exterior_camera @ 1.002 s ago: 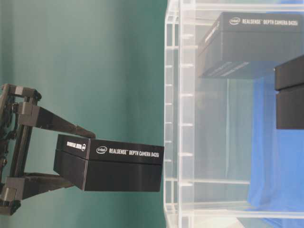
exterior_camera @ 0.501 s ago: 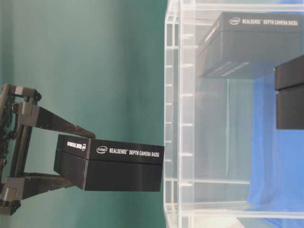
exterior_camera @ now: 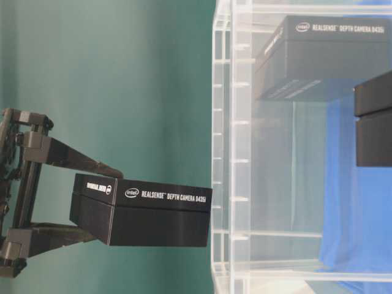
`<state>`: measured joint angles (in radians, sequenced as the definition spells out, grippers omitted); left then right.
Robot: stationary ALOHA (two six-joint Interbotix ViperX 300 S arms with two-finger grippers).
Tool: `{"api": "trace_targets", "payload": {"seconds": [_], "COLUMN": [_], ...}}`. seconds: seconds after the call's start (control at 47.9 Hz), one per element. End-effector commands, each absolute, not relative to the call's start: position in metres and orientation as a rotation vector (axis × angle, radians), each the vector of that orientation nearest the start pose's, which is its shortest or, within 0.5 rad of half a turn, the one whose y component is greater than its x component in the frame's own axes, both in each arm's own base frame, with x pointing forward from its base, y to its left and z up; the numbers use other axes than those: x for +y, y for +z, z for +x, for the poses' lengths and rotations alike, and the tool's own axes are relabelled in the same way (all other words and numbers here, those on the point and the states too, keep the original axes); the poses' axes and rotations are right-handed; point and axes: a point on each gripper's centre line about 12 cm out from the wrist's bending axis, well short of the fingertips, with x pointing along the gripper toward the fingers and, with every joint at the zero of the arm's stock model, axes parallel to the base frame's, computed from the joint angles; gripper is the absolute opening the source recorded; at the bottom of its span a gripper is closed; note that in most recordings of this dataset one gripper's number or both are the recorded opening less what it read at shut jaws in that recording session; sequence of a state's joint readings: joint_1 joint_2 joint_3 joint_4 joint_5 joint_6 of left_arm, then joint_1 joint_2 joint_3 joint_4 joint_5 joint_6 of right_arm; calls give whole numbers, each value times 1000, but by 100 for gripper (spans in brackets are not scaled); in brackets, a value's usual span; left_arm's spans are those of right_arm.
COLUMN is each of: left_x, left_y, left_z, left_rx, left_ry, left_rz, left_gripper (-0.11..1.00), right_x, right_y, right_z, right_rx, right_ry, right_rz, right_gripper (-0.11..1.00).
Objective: Take the box out of the case with the right arm.
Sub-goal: 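Lift the gripped left box up clear of the case rim, then carry the box forward and left, beside the middle box on the table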
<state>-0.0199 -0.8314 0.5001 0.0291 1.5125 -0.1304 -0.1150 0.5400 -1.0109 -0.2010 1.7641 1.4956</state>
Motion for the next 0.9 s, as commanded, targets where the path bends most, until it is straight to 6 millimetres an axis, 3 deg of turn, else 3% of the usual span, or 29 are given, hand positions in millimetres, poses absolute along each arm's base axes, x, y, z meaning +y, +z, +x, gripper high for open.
{"api": "trace_targets", "payload": {"seconds": [0.0,0.417,0.876], "left_x": [1,1,1], "left_y": [366,365,365], "left_z": [148,149,149], "left_rx": [1164,1167,1169], "left_ry": [84,84,84], "left_rz": [-82,-81,-81], "left_gripper": [0,0,0], "right_x": [-78,-66,4], "right_y": [420,424,424], "right_z": [479,478,477], "right_rx": [731,742,767], "right_ry": [-1121,-1109,-1112], "right_rz": [1266,1264,1283], "right_gripper": [68,68,68]}}
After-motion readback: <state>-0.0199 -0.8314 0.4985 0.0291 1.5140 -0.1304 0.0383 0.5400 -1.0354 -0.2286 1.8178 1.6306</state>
